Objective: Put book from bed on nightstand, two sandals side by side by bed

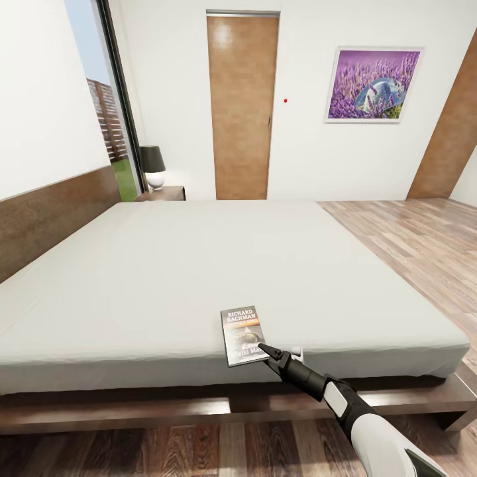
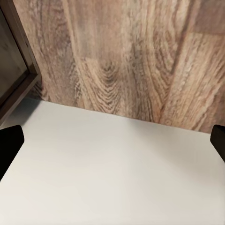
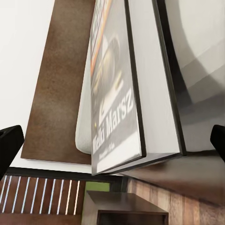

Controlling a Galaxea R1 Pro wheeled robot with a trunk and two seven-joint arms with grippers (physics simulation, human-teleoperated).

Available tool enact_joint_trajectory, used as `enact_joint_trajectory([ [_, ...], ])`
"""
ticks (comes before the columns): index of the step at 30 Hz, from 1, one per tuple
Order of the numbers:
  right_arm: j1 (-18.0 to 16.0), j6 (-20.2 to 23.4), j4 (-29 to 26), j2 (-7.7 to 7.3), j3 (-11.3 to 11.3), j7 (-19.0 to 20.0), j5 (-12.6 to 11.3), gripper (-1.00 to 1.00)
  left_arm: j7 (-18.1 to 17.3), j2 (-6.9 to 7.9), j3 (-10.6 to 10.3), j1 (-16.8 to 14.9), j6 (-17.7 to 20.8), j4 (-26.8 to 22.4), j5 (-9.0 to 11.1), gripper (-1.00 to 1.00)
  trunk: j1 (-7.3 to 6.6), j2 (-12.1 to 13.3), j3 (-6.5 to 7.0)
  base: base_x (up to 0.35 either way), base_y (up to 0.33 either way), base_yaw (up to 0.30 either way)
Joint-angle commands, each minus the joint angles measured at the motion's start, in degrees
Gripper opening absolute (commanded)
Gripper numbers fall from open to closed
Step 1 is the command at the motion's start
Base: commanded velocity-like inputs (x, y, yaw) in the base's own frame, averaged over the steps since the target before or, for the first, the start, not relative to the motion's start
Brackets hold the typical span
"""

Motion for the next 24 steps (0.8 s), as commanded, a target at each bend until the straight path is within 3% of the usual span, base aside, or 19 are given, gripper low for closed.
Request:
enact_joint_trajectory([
  [1,-0.01,0.55,-0.05,0.02,0.01,-0.01,-0.39,1.00,0.21,0.01,-0.49,0.07,0.38,-0.25,0.56,1.00,-0.01,-0.02,-0.04,0.000,0.000,0.000],
  [2,-0.01,0.55,-0.05,0.02,0.01,-0.01,-0.39,-1.00,0.21,0.01,-0.50,0.07,0.37,-0.25,0.56,1.00,-0.01,-0.02,-0.04,0.000,0.000,0.000],
  [24,-0.24,0.16,-0.06,0.54,0.09,-0.18,-0.31,-1.00,0.14,0.05,-0.50,0.05,0.38,-0.26,0.56,1.00,-0.01,-0.02,-0.04,0.000,0.000,0.000],
])
